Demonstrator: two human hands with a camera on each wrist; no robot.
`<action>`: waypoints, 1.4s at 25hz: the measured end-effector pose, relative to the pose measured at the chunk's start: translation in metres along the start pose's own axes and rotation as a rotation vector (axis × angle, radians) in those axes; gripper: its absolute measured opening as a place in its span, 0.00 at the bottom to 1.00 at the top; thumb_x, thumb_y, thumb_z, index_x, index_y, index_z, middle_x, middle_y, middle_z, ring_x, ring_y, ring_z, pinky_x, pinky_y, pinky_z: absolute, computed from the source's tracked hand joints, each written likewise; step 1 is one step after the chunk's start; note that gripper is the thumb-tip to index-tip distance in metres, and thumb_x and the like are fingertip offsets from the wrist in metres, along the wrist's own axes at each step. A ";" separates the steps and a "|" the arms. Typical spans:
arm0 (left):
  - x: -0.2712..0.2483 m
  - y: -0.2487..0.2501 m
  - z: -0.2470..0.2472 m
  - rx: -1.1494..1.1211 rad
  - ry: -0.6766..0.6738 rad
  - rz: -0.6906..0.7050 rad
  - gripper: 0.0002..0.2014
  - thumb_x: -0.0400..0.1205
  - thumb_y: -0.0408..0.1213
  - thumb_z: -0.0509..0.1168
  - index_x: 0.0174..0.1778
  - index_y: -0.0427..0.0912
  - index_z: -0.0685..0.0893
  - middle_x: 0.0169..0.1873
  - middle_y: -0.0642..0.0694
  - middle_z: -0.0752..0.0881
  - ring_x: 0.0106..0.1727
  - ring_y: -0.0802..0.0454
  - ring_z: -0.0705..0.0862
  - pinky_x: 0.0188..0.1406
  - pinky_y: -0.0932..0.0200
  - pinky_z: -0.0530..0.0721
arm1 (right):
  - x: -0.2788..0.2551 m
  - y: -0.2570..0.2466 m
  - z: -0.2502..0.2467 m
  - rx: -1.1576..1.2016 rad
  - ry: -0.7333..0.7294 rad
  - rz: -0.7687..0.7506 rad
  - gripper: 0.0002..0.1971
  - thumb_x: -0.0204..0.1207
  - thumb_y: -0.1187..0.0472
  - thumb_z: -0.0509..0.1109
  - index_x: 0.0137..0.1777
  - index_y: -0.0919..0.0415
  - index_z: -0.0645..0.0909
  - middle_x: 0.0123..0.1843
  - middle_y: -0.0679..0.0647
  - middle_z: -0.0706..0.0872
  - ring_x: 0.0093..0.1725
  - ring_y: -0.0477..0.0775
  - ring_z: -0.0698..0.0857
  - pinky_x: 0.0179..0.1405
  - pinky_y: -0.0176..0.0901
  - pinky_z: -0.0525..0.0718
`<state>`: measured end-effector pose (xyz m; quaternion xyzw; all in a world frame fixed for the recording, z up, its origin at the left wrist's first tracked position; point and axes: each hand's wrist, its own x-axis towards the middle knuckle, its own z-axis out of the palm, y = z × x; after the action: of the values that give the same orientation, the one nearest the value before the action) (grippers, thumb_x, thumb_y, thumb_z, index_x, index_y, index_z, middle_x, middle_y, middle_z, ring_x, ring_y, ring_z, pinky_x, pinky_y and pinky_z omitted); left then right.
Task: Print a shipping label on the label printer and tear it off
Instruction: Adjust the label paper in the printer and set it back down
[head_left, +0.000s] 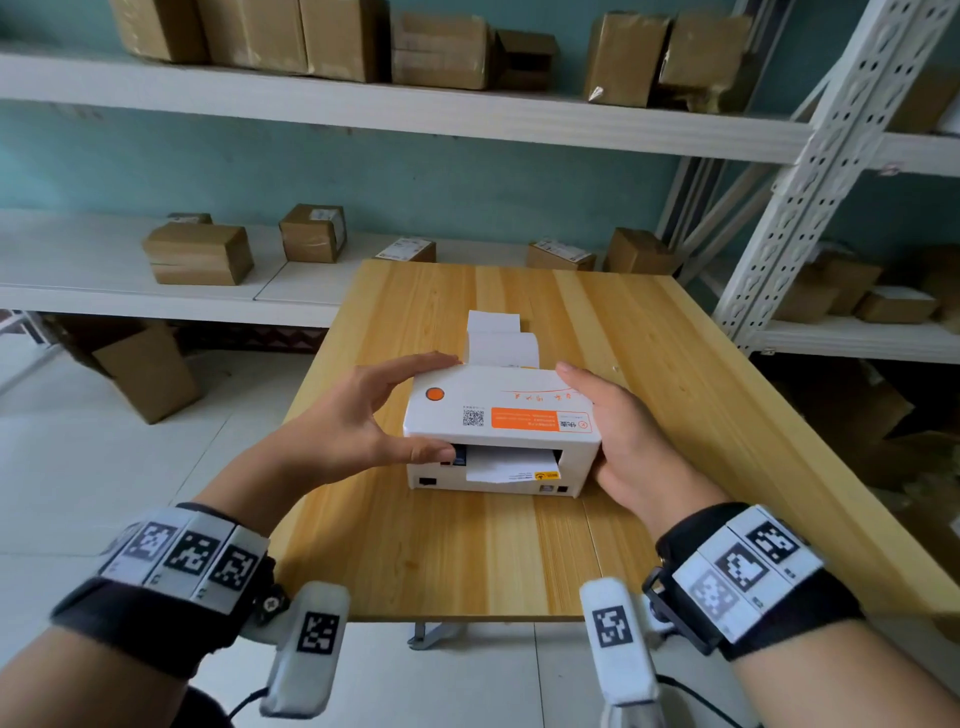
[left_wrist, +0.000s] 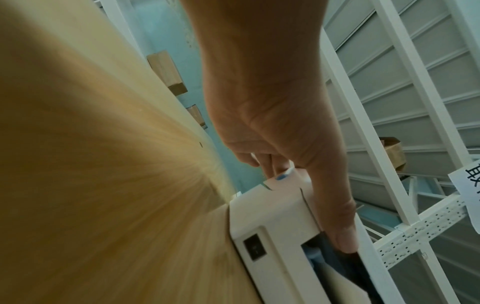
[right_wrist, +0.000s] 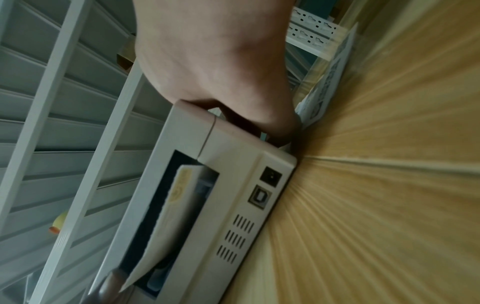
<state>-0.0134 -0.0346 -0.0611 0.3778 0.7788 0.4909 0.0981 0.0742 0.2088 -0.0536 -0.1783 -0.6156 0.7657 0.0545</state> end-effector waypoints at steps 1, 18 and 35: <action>0.000 0.001 0.000 0.008 -0.005 -0.004 0.40 0.67 0.42 0.84 0.76 0.57 0.78 0.68 0.67 0.85 0.76 0.70 0.76 0.79 0.63 0.74 | 0.000 0.000 0.000 0.003 0.002 0.005 0.13 0.85 0.53 0.67 0.48 0.59 0.89 0.48 0.57 0.96 0.48 0.57 0.93 0.58 0.53 0.85; -0.001 0.002 0.002 -0.062 -0.041 -0.048 0.41 0.68 0.41 0.81 0.78 0.53 0.74 0.65 0.64 0.87 0.73 0.68 0.79 0.69 0.73 0.78 | 0.006 0.002 -0.003 -0.058 -0.006 0.022 0.13 0.84 0.51 0.67 0.52 0.57 0.89 0.53 0.57 0.95 0.52 0.57 0.92 0.62 0.52 0.84; -0.007 0.007 0.005 -0.079 -0.004 -0.071 0.38 0.77 0.63 0.67 0.84 0.54 0.71 0.77 0.62 0.78 0.74 0.73 0.76 0.68 0.75 0.77 | 0.005 -0.001 -0.004 -0.263 0.040 -0.003 0.15 0.83 0.47 0.67 0.47 0.56 0.89 0.45 0.52 0.96 0.51 0.58 0.92 0.67 0.56 0.81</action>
<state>-0.0023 -0.0344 -0.0590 0.3470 0.7714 0.5169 0.1318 0.0710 0.2146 -0.0539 -0.1982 -0.7098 0.6745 0.0439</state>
